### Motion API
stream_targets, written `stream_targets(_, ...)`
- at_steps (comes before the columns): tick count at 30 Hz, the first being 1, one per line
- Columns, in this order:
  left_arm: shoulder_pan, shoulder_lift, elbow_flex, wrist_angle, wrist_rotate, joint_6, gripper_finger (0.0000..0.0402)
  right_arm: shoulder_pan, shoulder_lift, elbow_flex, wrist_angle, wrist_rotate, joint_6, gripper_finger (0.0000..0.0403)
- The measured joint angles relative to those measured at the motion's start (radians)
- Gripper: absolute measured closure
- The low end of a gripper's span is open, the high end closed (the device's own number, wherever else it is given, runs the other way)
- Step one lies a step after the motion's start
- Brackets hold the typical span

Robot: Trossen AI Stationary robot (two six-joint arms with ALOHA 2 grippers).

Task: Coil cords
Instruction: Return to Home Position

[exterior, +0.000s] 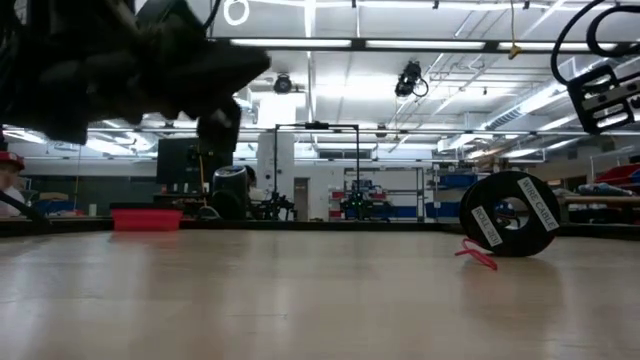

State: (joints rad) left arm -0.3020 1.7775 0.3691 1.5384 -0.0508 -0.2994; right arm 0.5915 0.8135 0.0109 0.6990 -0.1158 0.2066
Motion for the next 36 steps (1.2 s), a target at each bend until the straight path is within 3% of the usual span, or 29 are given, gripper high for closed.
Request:
stream_targets(10,0.004,0.000,-0.168,0.028,0.016,-0.231,0.0380,0.000,0.000,0.000,0.011,0.000,0.000,0.0396)
stream_targets(15,0.003,-0.008,-0.224,0.031,0.140,-0.152,0.0380,0.000,0.000,0.000,0.010,0.000,0.000,0.0394)
stream_targets(21,0.003,-0.008,-0.251,0.032,0.159,-0.153,0.0380,0.000,-0.008,0.000,0.008,0.000,0.000,0.0398)
stream_targets(36,0.003,-0.008,-0.363,0.012,0.160,-0.229,0.0380,0.000,-0.267,0.000,0.011,0.000,0.000,0.0396)
